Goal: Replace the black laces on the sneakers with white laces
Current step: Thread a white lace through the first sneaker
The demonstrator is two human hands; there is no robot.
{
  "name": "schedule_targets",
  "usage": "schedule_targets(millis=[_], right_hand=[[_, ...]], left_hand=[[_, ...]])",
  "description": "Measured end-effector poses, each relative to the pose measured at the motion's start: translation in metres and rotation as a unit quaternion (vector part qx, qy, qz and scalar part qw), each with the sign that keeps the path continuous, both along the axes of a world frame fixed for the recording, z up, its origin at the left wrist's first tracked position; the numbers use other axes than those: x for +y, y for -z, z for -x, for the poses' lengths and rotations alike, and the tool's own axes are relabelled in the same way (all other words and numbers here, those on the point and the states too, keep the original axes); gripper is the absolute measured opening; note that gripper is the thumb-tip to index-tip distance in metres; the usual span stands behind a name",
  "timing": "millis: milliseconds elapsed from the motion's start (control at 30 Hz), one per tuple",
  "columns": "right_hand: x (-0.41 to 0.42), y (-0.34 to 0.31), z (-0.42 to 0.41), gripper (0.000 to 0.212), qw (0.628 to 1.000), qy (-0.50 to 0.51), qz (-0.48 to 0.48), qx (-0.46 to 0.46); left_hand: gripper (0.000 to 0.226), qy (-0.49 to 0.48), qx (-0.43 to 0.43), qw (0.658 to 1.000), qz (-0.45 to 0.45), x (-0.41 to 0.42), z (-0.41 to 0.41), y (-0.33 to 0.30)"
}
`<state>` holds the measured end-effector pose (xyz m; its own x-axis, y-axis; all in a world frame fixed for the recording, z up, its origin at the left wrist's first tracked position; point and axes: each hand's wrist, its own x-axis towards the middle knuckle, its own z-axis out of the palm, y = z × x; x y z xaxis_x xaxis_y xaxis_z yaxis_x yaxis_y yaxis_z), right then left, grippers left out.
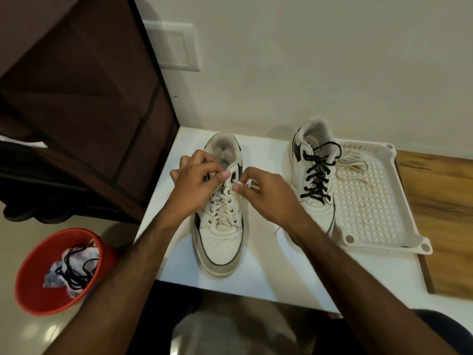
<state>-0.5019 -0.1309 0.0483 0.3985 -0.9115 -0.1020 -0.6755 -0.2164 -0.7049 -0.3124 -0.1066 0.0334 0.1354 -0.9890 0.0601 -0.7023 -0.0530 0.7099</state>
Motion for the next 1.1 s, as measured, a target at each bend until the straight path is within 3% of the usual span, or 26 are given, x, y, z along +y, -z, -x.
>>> schedule_targets(millis=[67,100,167,233,267,300,333,367,433,467,533,600,733,800,867,933,1100], right_hand=[[0.0,0.001,-0.004,0.016,0.998,-0.033,0.045,0.009],[-0.002,-0.001,-0.004,0.014,0.997,-0.052,0.032,-0.046],[-0.007,-0.014,0.007,0.015,0.963,-0.07,-0.059,-0.253],[-0.016,-0.036,0.025,0.023,0.852,-0.039,-0.147,-0.5],[-0.019,-0.045,0.033,0.025,0.794,-0.02,-0.182,-0.579],[-0.021,-0.05,0.039,0.026,0.767,-0.002,-0.199,-0.61],[-0.022,-0.052,0.042,0.028,0.782,0.02,-0.199,-0.591],[-0.021,-0.051,0.042,0.03,0.829,0.042,-0.183,-0.526],[-0.015,-0.038,0.035,0.031,0.937,0.071,-0.123,-0.319],[-0.013,-0.03,0.03,0.029,0.966,0.072,-0.101,-0.226],[-0.009,-0.018,0.02,0.032,0.989,0.058,-0.087,-0.101],[-0.007,-0.012,0.012,0.039,0.997,0.033,-0.064,-0.042],[0.002,-0.007,-0.002,0.028,0.996,-0.024,0.033,0.076],[0.001,-0.011,-0.002,0.022,0.997,-0.053,0.036,0.049],[-0.006,-0.019,0.007,0.019,0.991,-0.065,-0.048,-0.103],[-0.01,-0.027,0.019,0.017,0.974,-0.066,-0.106,-0.187],[-0.01,-0.03,0.02,0.032,0.959,-0.033,-0.164,-0.228]], left_hand=[[0.021,0.0,0.001,1.0,-0.003,0.0,-0.002,0.0],[0.021,0.0,0.001,1.0,-0.004,0.0,-0.003,0.0],[0.022,0.0,-0.003,1.0,-0.006,0.0,-0.003,0.0],[0.025,0.002,-0.003,1.0,-0.009,-0.001,-0.004,-0.001],[0.026,0.002,-0.001,1.0,-0.01,-0.001,-0.003,-0.001],[0.025,0.002,0.001,1.0,-0.011,-0.001,-0.003,-0.001],[0.025,0.002,0.003,1.0,-0.012,-0.001,-0.003,-0.001],[0.026,0.001,0.006,1.0,-0.012,0.0,-0.003,-0.001],[0.021,0.001,0.012,1.0,-0.012,0.001,-0.003,-0.002],[0.019,0.0,0.014,1.0,-0.011,0.001,-0.003,-0.003],[0.018,-0.001,0.014,1.0,-0.011,0.001,-0.003,-0.004],[0.019,0.0,0.012,1.0,-0.011,0.001,-0.003,-0.004],[0.019,0.006,0.015,1.0,-0.011,0.0,-0.003,-0.005],[0.019,0.005,0.013,1.0,-0.01,0.0,-0.004,-0.005],[0.02,-0.001,0.013,1.0,-0.008,0.0,-0.005,-0.005],[0.023,-0.003,0.008,1.0,-0.007,0.001,-0.006,-0.007],[0.028,0.015,-0.024,1.0,0.011,0.002,-0.006,-0.002]])
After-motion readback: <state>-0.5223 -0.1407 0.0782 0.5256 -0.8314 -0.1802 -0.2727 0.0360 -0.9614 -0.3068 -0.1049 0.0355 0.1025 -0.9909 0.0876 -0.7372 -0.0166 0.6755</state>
